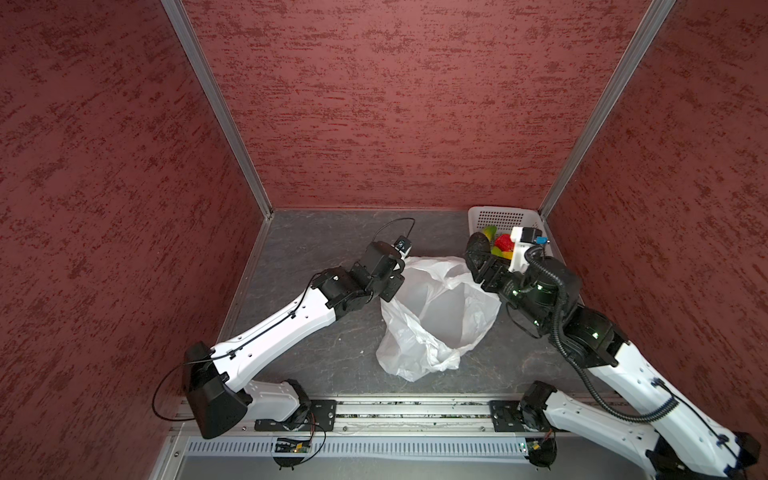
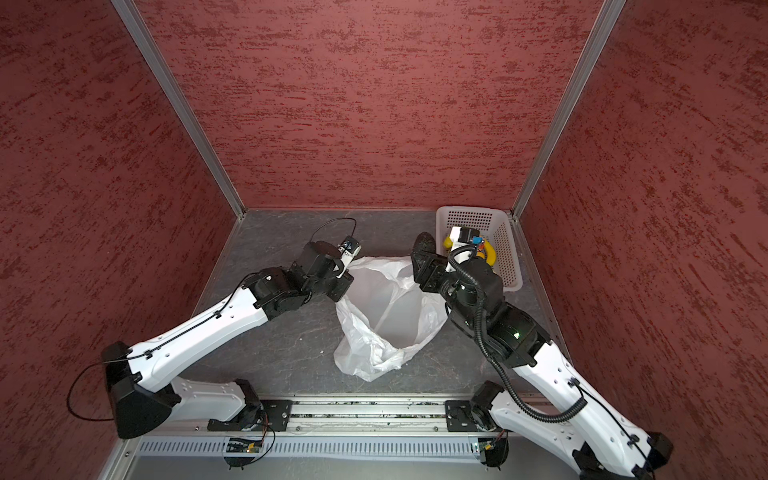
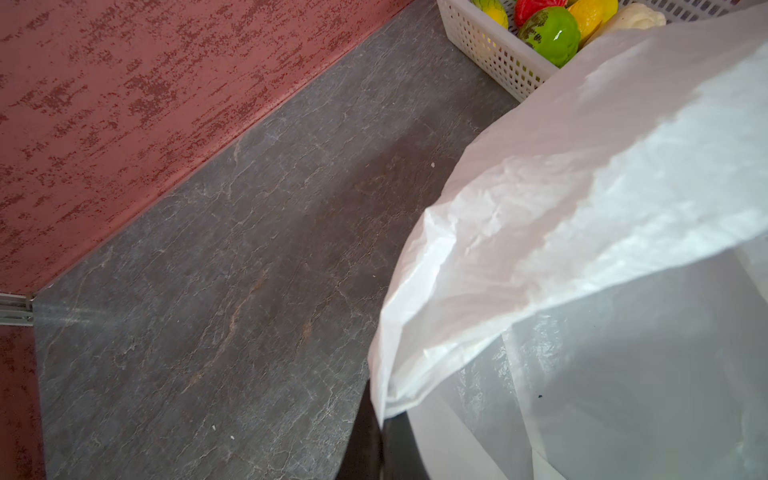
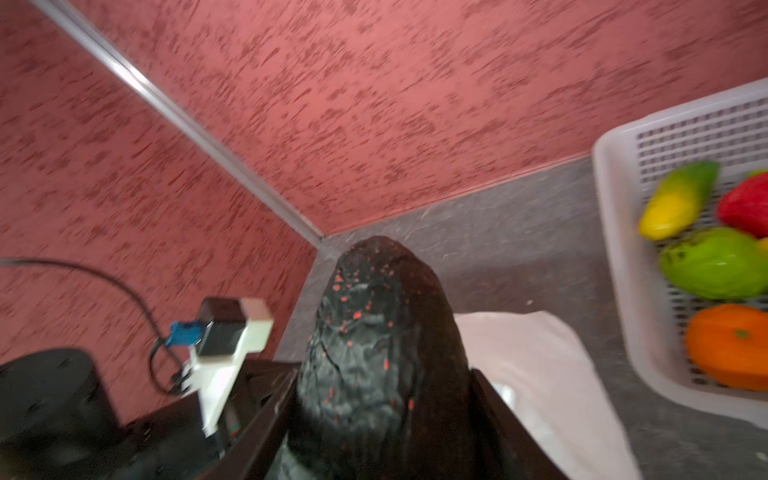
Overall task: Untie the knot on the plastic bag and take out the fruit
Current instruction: 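Carry the dark fruit over the white basket and open the right gripper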
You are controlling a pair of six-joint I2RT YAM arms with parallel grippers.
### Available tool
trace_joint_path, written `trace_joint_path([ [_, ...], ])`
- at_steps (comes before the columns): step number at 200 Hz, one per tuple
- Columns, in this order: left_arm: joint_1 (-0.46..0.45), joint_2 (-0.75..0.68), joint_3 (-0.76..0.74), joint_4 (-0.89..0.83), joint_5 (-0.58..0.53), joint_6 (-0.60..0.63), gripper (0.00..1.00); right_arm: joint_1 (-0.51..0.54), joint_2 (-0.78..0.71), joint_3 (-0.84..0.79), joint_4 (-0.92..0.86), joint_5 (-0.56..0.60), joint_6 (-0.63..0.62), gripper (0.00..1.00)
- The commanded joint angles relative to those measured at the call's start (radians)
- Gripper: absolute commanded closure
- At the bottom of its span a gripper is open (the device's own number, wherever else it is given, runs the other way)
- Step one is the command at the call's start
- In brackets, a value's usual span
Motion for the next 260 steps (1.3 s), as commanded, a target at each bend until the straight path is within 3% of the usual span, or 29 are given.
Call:
trace_joint_path([
  [1, 0.015, -0.026, 0.007, -0.027, -0.019, 0.013, 1.0, -0.096, 0.014, 0.005, -0.028, -0.035, -0.062, 0.72],
  [39, 0.028, -0.043, 0.002, -0.029, -0.022, 0.017, 1.0, -0.321, 0.109, -0.039, 0.07, -0.134, -0.102, 0.72],
  [83, 0.034, -0.053, 0.006, -0.018, -0.022, 0.011, 1.0, -0.578, 0.322, -0.072, 0.245, -0.259, -0.1, 0.74],
  [133, 0.033, -0.057, -0.009, 0.006, -0.018, -0.003, 1.0, -0.737, 0.629, 0.03, 0.328, -0.28, -0.135, 0.74],
  [219, 0.037, -0.056, -0.016, 0.042, -0.015, -0.018, 1.0, -0.819, 1.131, 0.426, 0.276, -0.274, -0.177, 0.72],
  [260, 0.039, -0.057, -0.017, 0.047, -0.015, -0.027, 1.0, -0.82, 1.227, 0.547, 0.22, -0.24, -0.177, 0.47],
])
